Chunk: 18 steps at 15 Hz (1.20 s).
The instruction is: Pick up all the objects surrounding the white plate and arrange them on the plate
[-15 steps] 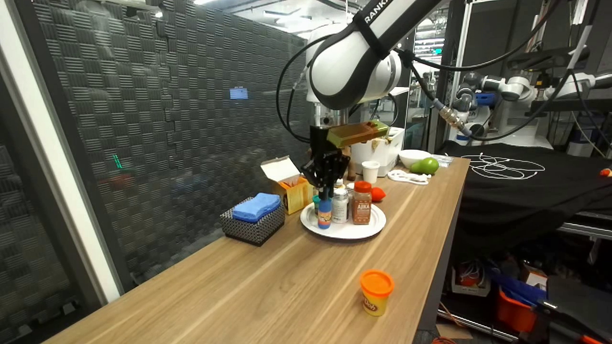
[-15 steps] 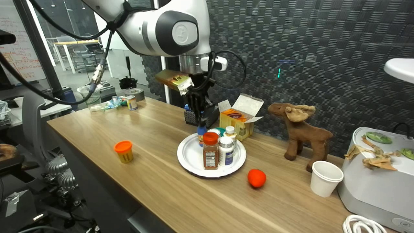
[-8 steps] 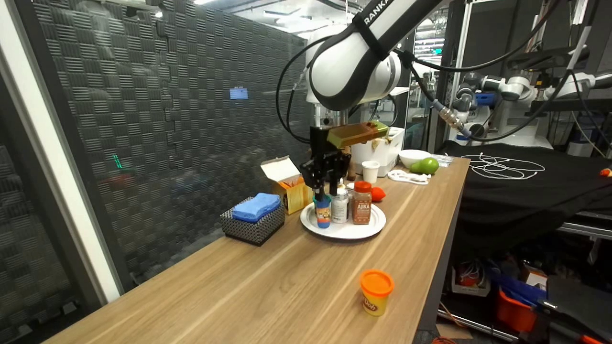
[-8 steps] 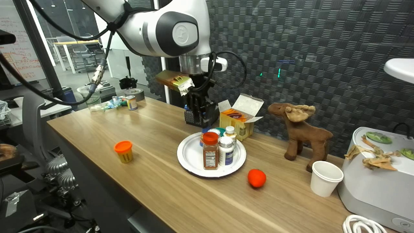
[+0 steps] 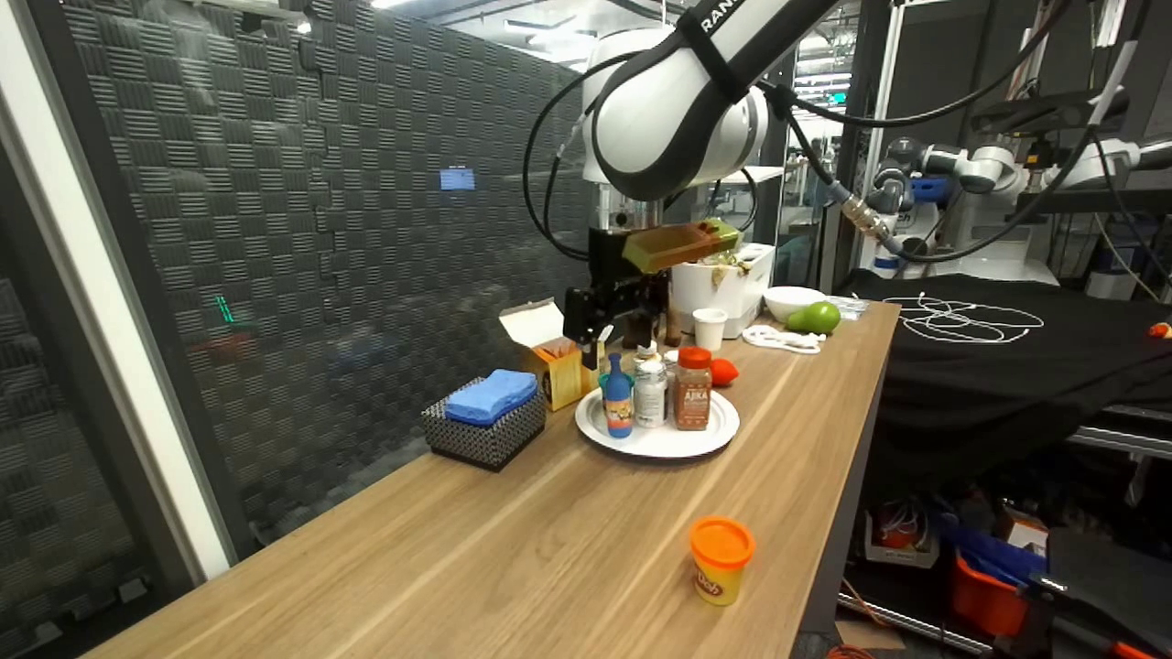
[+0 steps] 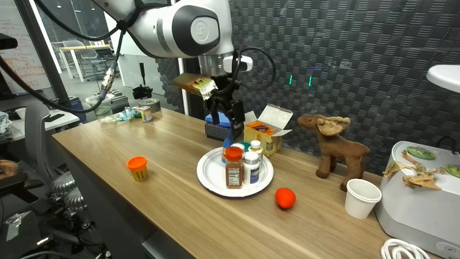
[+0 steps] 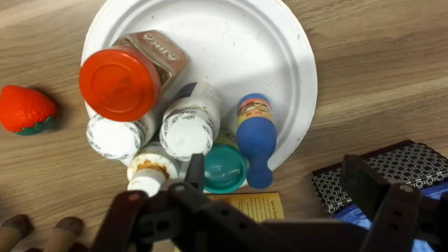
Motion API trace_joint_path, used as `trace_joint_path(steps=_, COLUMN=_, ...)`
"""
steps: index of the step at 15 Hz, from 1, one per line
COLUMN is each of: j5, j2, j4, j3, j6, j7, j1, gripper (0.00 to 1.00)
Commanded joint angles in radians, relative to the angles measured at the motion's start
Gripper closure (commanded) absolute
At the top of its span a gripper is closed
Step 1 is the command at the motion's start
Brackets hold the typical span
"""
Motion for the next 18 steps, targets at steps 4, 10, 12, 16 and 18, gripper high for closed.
trace_joint_path(steps=4, j5=-0.065, j2=-0.181, j4=-0.168, j3=-0.005, j6=0.044, j7=0.110, j1=0.069, gripper=0.00)
trace_joint_path(steps=10, j5=-0.072, j2=-0.372, j4=-0.431, j3=0.035, j6=0.111, j7=0.280, j1=0.101, gripper=0.00)
trace_joint_path(steps=12, j5=-0.035, j2=-0.383, j4=-0.477, j3=0.051, j6=0.132, j7=0.263, j1=0.087, gripper=0.00)
trace_joint_path(steps=16, j5=0.057, j2=-0.341, j4=-0.509, j3=0.066, j6=0.164, j7=0.144, j1=0.078, gripper=0.00)
trace_joint_path(steps=18, j5=0.118, j2=-0.314, j4=-0.508, j3=0.075, j6=0.152, j7=0.067, j1=0.079, gripper=0.00)
